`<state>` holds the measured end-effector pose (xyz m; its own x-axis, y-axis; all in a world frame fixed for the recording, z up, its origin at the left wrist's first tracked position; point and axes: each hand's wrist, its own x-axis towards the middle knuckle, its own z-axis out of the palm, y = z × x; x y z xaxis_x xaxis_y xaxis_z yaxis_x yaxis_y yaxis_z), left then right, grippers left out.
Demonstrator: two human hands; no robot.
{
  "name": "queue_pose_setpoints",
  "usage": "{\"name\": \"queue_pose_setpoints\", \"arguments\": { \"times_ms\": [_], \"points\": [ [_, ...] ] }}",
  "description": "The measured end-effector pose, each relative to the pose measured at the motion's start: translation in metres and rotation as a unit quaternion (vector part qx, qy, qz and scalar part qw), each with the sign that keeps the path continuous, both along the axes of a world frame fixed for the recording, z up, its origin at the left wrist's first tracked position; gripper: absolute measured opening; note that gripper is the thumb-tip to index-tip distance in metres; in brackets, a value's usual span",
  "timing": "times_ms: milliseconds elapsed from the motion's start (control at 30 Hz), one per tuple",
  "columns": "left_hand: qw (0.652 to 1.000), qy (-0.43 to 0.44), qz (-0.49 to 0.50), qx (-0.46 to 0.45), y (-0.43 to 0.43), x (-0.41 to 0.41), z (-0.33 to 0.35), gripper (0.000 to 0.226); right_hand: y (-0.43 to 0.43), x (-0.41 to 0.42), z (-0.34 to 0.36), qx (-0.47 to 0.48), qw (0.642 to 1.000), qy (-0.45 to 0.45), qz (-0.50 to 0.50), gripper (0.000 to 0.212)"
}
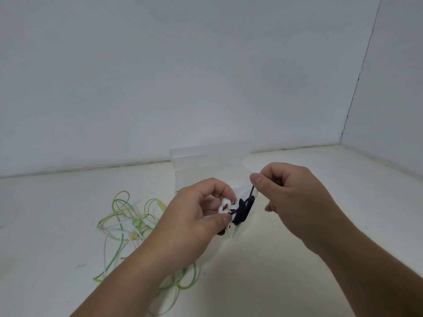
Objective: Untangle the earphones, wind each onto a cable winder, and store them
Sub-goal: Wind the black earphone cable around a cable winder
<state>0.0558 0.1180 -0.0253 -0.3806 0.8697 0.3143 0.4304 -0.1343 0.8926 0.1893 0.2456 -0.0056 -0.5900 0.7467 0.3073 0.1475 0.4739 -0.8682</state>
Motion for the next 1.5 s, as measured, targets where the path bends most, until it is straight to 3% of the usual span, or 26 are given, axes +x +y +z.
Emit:
{"name": "queue_pose_setpoints", "arguments": {
  "times_ms": [133, 267, 400, 533, 633, 767, 833, 1033, 1167, 1333, 1500],
  "points": [
    [0.997, -0.048, -0.058, -0.009, -0.001, 0.003, 0.001, 0.02, -0.001, 0.0, 0.0, -0.107, 0.993, -0.02, 0.037, 0.036],
    [0.999, -0.001, -0.052, 0.009, -0.002, 0.004, 0.002, 0.021, -0.008, 0.002, 0.004, -0.264, 0.958, -0.005, 0.113, 0.031],
    [0.998, 0.044, -0.013, 0.037, -0.001, 0.005, 0.003, 0.028, -0.015, 0.002, 0.003, -0.312, 0.936, -0.009, 0.162, 0.03],
    [0.992, 0.075, 0.083, 0.055, -0.003, 0.007, 0.002, 0.041, -0.016, -0.002, -0.001, -0.301, 0.938, 0.047, 0.163, 0.025],
    [0.977, 0.098, 0.184, 0.051, -0.001, 0.005, 0.001, 0.036, -0.018, -0.007, -0.006, -0.243, 0.956, 0.09, 0.134, 0.026],
    [0.986, -0.096, 0.13, 0.05, 0.003, 0.008, 0.002, 0.01, -0.021, -0.011, -0.011, -0.012, 0.998, 0.061, 0.023, 0.019],
    [0.979, -0.175, 0.09, 0.047, 0.003, 0.012, 0.005, 0.01, -0.018, -0.011, -0.012, 0.026, 0.997, 0.065, -0.014, 0.02],
    [0.981, -0.177, 0.061, 0.056, 0.005, 0.01, 0.0, 0.024, -0.014, -0.012, -0.014, 0.019, 0.999, 0.046, -0.004, 0.017],
    [0.985, -0.152, 0.07, 0.038, 0.004, 0.003, -0.001, 0.024, -0.012, -0.007, -0.006, -0.016, 0.999, 0.025, 0.03, 0.03],
    [0.991, -0.101, 0.083, 0.019, 0.003, 0.003, -0.001, 0.026, -0.009, -0.001, 0.001, 0.012, 0.999, -0.04, 0.023, 0.047],
    [0.996, -0.052, 0.072, -0.01, 0.002, 0.003, -0.002, 0.021, -0.006, 0.0, 0.002, -0.071, 0.995, 0.039, 0.054, 0.027]
  ]
}}
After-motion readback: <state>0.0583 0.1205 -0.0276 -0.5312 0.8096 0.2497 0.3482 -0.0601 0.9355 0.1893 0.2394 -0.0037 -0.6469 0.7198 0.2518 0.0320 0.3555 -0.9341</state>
